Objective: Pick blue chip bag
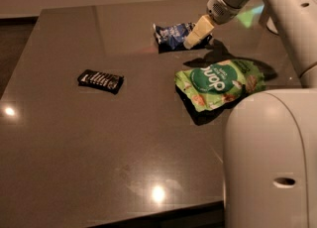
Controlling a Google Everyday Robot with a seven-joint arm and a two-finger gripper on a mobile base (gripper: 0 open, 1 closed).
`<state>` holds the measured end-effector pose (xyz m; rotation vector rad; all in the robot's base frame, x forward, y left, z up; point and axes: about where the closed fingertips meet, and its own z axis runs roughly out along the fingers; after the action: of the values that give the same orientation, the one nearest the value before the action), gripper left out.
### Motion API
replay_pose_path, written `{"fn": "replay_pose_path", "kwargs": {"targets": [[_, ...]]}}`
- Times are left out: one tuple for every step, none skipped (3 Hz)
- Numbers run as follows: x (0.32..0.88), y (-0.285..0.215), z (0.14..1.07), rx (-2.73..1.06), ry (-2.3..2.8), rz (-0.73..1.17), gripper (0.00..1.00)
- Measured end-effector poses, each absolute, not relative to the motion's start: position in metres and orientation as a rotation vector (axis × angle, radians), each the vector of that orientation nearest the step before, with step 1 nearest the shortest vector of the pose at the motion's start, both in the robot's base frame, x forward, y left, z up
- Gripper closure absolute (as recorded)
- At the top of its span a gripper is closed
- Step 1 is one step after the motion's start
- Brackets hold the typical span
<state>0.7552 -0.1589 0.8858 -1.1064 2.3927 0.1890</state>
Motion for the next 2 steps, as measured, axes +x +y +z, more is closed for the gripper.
{"fn": "replay_pose_path", "kwargs": {"targets": [[0.7663,-0.1542,0.8776,-1.078,2.403,0.203,0.0],[0.7756,-0.1486,0.8726,-1.057,2.411,0.196,0.0]]}}
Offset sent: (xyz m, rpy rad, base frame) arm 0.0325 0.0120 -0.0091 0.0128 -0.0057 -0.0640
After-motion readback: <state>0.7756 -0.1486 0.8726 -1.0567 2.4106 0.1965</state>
